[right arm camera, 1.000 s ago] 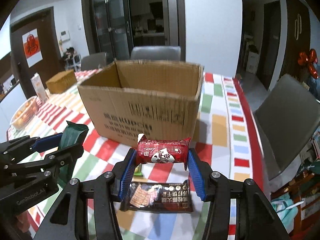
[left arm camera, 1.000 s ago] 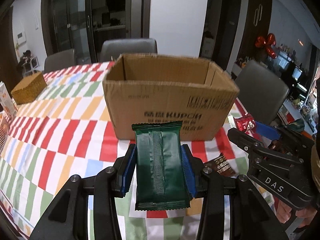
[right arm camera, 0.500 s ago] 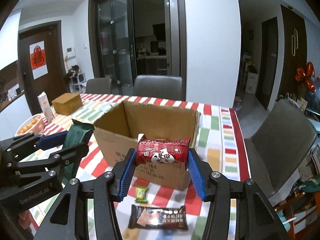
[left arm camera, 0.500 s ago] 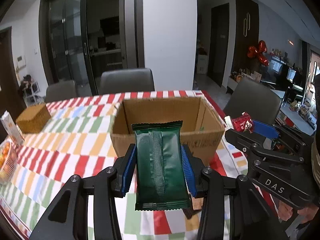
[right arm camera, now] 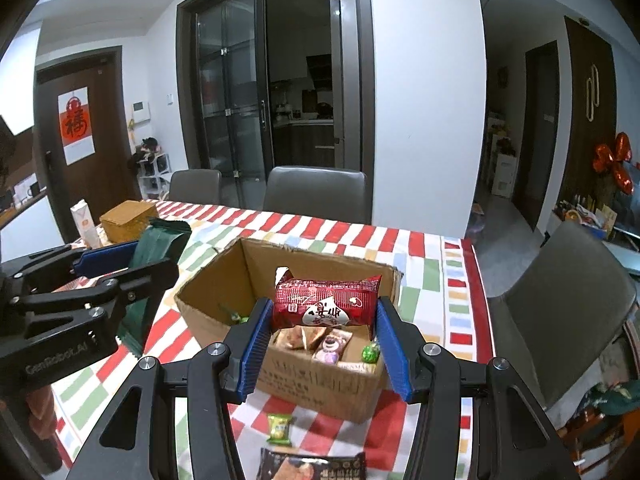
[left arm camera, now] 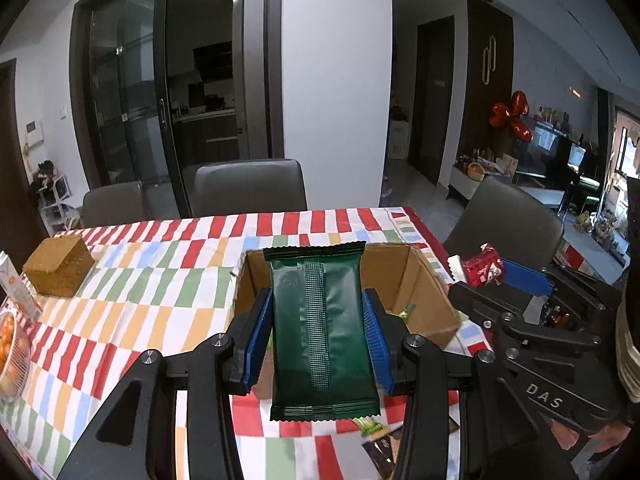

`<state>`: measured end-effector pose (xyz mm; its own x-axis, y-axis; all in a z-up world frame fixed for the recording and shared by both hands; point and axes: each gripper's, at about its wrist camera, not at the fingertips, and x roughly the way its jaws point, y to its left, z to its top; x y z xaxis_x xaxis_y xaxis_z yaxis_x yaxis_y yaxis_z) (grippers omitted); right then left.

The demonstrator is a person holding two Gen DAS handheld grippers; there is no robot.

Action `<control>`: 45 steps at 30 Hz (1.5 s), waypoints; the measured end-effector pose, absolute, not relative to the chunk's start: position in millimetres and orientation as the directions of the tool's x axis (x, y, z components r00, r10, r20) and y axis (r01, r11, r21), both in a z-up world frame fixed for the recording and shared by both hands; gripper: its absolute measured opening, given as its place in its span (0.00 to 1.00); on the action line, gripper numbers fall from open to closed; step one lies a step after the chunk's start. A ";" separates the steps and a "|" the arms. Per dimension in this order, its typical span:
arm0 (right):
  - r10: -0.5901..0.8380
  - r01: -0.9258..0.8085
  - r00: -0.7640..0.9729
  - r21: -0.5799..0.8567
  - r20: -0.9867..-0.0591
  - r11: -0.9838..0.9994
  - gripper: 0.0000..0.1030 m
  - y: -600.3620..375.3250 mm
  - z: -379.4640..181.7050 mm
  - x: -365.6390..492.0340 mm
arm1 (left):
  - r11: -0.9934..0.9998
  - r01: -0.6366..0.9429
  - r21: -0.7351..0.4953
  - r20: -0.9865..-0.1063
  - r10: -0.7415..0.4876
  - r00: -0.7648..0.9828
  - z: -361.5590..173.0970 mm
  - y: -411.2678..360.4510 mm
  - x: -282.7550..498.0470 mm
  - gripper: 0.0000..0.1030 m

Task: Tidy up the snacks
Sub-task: 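Carry both packets over the box and lower them inside, then open both tools and move back toward the remaining snacks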

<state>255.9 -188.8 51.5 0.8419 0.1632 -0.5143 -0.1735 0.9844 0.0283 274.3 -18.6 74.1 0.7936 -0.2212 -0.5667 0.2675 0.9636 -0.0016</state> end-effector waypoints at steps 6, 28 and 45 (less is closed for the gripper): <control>0.136 -0.158 0.836 0.005 -0.531 0.988 0.51 -186.7 52.6 279.3 | 0.965 0.261 -0.012 -0.597 -0.216 0.773 74.1 -15.0 310.0 0.42; 0.071 -0.133 0.796 -0.060 -0.601 0.989 0.69 -176.7 27.9 329.6 | 0.975 0.212 0.072 -0.660 -0.113 0.742 44.6 -20.4 355.6 0.64; 0.063 -0.108 0.844 -0.055 -0.532 0.993 0.69 -185.5 33.5 256.2 | 0.967 0.250 0.040 -0.626 -0.171 0.761 46.4 -20.2 267.1 0.65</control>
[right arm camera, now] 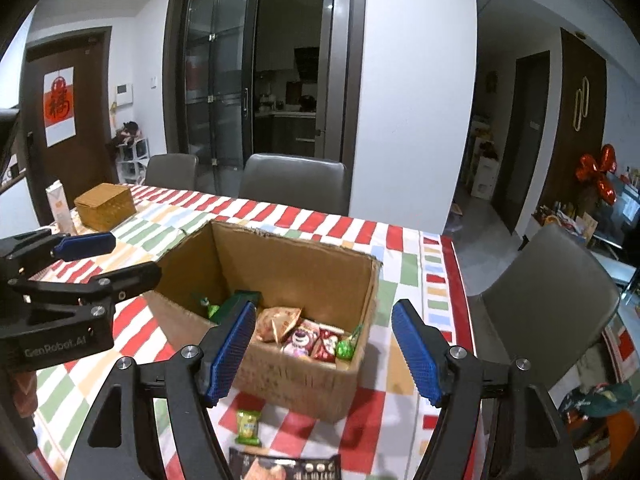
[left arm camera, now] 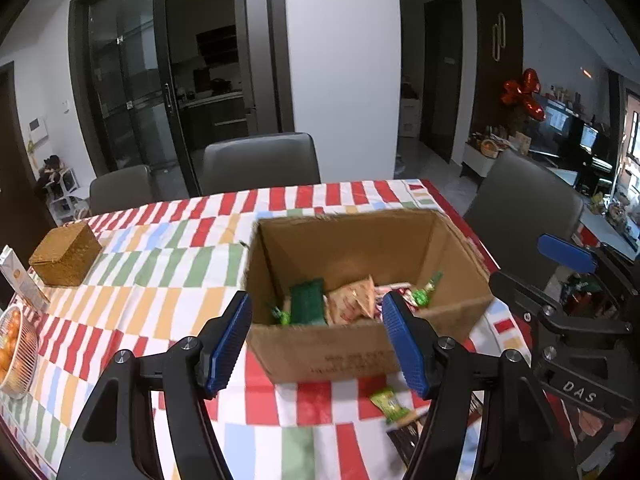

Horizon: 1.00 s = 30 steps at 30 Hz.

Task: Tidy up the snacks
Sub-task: 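Open both tools and move back toward the remaining snacks, then grasp the small green candy with the left tool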

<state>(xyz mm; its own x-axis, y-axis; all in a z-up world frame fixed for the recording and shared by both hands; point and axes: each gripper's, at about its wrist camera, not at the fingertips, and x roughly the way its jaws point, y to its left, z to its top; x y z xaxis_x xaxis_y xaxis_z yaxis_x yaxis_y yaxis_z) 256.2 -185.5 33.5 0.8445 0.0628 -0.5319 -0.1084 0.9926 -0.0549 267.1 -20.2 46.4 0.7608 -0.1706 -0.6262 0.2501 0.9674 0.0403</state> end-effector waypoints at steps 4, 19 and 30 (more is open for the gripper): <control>0.073 -0.105 0.838 -0.030 -0.541 0.994 0.71 -194.2 27.7 238.1 | 0.962 0.265 0.060 -0.626 -0.171 0.761 40.6 -26.6 249.1 0.65; 0.071 -0.111 0.782 -0.025 -0.620 0.994 0.73 -214.9 -21.3 206.4 | 0.942 0.333 0.052 -0.699 -0.204 0.686 -16.1 -55.5 227.7 0.65; 0.062 -0.098 0.727 -0.014 -0.684 0.995 0.73 -220.8 -64.4 204.5 | 0.927 0.374 0.015 -0.748 -0.238 0.619 -70.2 -69.1 233.2 0.59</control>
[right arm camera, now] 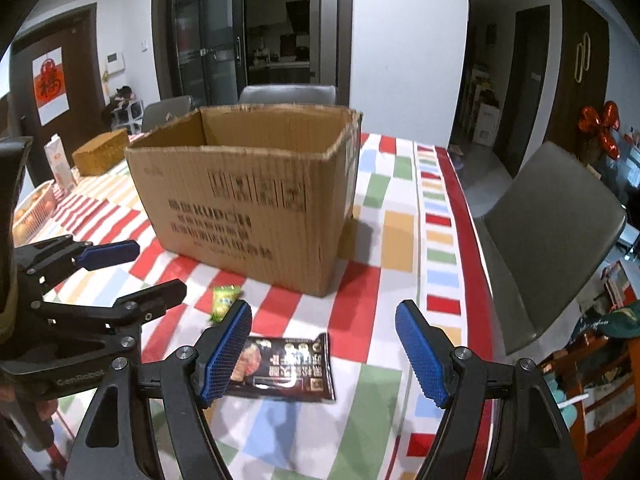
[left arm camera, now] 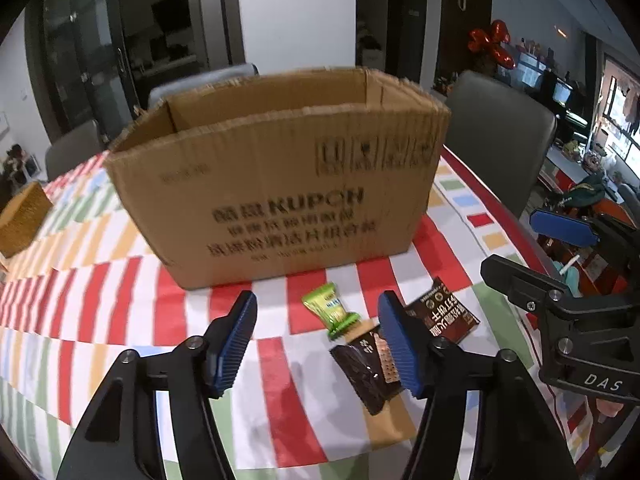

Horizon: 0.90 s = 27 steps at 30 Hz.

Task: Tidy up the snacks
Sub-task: 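Grasp the small green candy with the left tool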

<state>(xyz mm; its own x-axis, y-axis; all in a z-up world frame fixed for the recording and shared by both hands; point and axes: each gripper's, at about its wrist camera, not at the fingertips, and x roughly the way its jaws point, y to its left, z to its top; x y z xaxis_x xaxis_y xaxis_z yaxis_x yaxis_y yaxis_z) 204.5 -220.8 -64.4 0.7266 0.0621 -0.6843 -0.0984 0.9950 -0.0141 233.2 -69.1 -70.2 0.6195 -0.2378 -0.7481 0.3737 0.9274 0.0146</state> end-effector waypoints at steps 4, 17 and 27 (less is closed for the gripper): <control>0.066 -0.097 0.705 -0.004 -0.706 0.995 0.73 -222.8 -78.3 207.4 | 0.924 0.383 -0.010 -0.771 -0.251 0.585 -85.7 -74.4 241.7 0.52; 0.073 -0.108 0.664 0.001 -0.744 0.994 0.73 -223.5 -99.6 226.1 | 0.941 0.333 -0.058 -0.834 -0.229 0.501 -120.9 -82.2 275.5 0.37; 0.070 -0.158 0.650 -0.045 -0.757 0.986 0.73 -215.8 -105.4 232.9 | 0.945 0.322 -0.056 -0.850 -0.215 0.482 -137.9 -84.7 282.4 0.22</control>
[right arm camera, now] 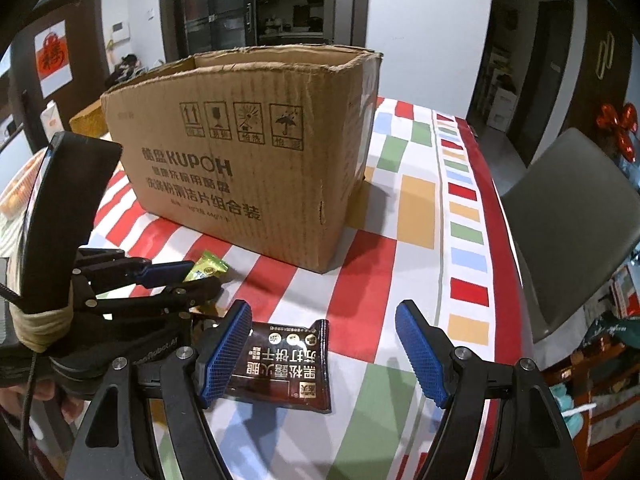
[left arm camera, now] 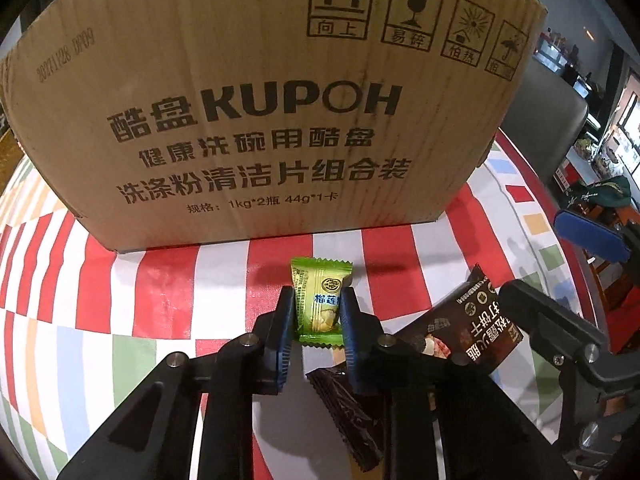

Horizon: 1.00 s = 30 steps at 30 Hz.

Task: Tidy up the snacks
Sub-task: 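Grasp the small green candy with the left tool, then grasp the dark cracker packet with the right tool while the left tool holds the candy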

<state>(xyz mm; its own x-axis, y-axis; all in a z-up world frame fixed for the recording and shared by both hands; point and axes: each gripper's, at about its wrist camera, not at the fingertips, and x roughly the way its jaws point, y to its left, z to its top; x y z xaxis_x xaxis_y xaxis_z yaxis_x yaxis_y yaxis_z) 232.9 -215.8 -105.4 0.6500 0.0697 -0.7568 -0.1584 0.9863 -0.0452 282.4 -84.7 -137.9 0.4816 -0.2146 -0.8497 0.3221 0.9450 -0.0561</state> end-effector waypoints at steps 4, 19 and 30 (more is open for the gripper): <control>0.078 -0.196 0.637 -0.063 -0.767 0.978 0.73 -211.5 -108.0 234.7 | 0.943 0.329 -0.051 -0.848 -0.215 0.485 -133.5 -81.1 278.9 0.19; 0.173 -0.573 0.499 -0.174 -0.849 0.801 0.79 -173.6 -102.6 221.4 | 0.970 0.197 -0.141 -0.831 -0.224 0.509 -105.4 -46.4 207.2 0.19; 0.049 -0.816 0.363 -0.293 -0.930 0.498 0.81 -136.2 -136.8 229.3 | 0.969 0.158 -0.189 -0.847 -0.243 0.473 -117.3 -44.5 200.7 0.19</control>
<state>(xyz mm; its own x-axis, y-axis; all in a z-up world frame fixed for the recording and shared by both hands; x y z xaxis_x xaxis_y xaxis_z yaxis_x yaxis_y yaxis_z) 229.3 -136.2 -136.8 0.3632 0.0485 -0.9304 -0.8161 0.4984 -0.2926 200.7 -44.5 -117.3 0.4728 -0.2427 -0.8471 0.1584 0.9691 -0.1893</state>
